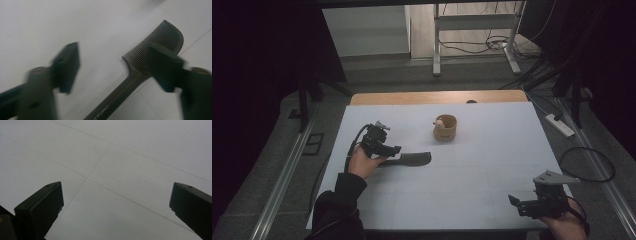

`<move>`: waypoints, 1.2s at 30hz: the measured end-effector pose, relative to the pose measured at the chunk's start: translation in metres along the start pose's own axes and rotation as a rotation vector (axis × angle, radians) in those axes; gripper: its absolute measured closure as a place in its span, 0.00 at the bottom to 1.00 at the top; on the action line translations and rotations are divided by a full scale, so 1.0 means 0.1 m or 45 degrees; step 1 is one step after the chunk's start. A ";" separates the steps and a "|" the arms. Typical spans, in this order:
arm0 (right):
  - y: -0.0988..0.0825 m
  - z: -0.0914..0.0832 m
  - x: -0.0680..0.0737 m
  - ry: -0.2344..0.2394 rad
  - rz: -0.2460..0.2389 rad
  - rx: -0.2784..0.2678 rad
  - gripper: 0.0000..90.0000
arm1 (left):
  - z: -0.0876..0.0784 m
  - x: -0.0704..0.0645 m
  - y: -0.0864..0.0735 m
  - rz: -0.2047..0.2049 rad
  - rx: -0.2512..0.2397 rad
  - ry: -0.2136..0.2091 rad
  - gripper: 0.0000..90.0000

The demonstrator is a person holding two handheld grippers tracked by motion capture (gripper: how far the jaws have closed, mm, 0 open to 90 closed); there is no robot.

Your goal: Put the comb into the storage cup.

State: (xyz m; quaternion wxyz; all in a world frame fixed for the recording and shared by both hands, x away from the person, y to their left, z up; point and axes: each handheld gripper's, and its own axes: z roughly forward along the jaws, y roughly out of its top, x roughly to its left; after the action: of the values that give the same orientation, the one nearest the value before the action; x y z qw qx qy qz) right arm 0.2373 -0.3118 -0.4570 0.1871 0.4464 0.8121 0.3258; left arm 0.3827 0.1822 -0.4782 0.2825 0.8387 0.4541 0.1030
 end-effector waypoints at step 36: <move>0.00 0.01 0.01 -0.003 -0.011 0.012 0.00 | 0.17 0.12 -0.22 -0.088 0.105 -0.039 0.98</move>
State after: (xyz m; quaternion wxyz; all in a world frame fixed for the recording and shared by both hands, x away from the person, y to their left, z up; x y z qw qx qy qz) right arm 0.2373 -0.3104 -0.4574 0.1873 0.4443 0.8153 0.3207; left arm 0.3815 0.1954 -0.5054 0.2580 0.8350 0.4821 0.0614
